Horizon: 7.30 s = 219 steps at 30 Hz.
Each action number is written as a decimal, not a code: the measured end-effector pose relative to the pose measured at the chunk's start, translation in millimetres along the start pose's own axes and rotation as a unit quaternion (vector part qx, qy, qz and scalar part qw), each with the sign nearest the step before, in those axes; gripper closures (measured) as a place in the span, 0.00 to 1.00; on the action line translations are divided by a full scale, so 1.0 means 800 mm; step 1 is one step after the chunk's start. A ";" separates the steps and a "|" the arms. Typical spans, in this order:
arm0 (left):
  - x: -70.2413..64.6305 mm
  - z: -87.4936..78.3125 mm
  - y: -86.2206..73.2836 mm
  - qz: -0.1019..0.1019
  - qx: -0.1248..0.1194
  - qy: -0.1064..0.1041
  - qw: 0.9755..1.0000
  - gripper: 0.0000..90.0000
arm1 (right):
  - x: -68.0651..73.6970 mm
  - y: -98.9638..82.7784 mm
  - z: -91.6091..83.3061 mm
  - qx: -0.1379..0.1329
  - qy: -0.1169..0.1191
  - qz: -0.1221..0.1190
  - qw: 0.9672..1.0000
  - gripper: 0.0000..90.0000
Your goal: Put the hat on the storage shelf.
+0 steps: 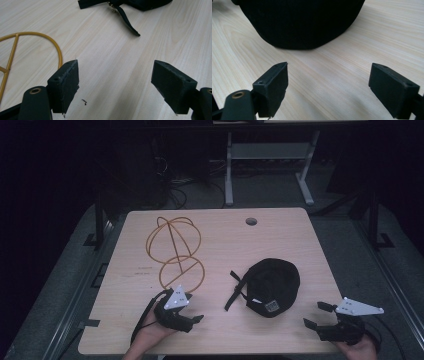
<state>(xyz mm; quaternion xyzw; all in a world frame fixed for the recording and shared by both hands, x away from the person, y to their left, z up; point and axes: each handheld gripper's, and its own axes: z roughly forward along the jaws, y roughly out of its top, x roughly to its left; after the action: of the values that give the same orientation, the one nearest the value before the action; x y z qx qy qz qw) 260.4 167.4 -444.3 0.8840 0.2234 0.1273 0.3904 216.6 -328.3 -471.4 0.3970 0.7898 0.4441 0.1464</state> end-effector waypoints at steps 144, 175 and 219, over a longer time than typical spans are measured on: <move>-0.081 0.137 0.202 0.153 0.060 -0.196 0.967 0.86 | 0.001 0.004 -0.001 -0.020 0.045 0.013 0.999 0.17; -0.039 0.081 0.273 0.087 -0.015 -0.225 0.970 0.89 | 0.019 0.026 -0.009 -0.093 0.064 -0.003 0.994 0.22; -0.034 0.032 0.296 0.081 -0.058 -0.255 0.962 0.88 | 0.032 0.088 -0.009 -0.145 0.096 -0.055 0.983 0.83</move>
<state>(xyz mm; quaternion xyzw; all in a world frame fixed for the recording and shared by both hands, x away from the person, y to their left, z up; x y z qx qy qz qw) 317.4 -3.1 -285.8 0.8781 0.0362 -0.0589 0.4734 230.5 -292.7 -406.4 0.2830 0.7480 0.5814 0.1498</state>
